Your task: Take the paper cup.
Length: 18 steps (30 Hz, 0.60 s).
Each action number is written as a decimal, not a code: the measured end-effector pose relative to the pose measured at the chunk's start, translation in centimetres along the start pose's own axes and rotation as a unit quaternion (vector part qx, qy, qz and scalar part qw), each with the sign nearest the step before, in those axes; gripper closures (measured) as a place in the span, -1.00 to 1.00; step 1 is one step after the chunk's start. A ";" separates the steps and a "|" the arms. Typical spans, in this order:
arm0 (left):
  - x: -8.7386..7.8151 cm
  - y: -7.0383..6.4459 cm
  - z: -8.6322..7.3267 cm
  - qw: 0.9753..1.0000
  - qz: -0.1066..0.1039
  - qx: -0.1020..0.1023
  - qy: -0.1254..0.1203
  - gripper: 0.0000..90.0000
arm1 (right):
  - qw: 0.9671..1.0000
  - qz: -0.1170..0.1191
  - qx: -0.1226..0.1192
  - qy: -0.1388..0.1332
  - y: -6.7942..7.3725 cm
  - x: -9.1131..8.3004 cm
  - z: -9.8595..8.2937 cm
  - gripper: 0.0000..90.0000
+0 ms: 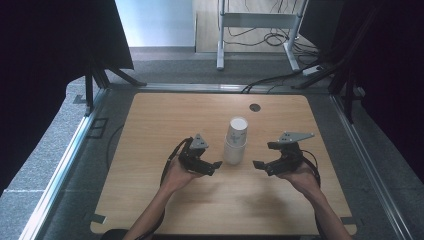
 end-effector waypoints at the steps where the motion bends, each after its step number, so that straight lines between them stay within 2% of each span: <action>1: 0.1 0.0 0.1 1.000 -0.002 -0.002 -0.001 -0.85 | 1.000 0.000 0.000 0.000 0.0 0.0 0.0 -0.99; 7: 1.1 -0.1 0.9 1.000 -0.011 -0.006 -0.008 -0.87 | 1.000 0.004 -0.005 0.003 -0.2 0.5 0.9 -0.99; 18: 2.6 -0.6 2.6 1.000 -0.010 0.013 -0.011 -0.85 | 1.000 0.009 -0.014 0.010 -0.6 1.2 2.7 -0.87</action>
Point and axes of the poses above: each handheld gripper's, and its own axes: x roughly forward along the jaws, z roughly out of its top, y roughly to its left, the point moved 1 cm from there along x, roughly forward along the jaws, and after that the axes turned 8 degrees about z, right-handed, at the moved point
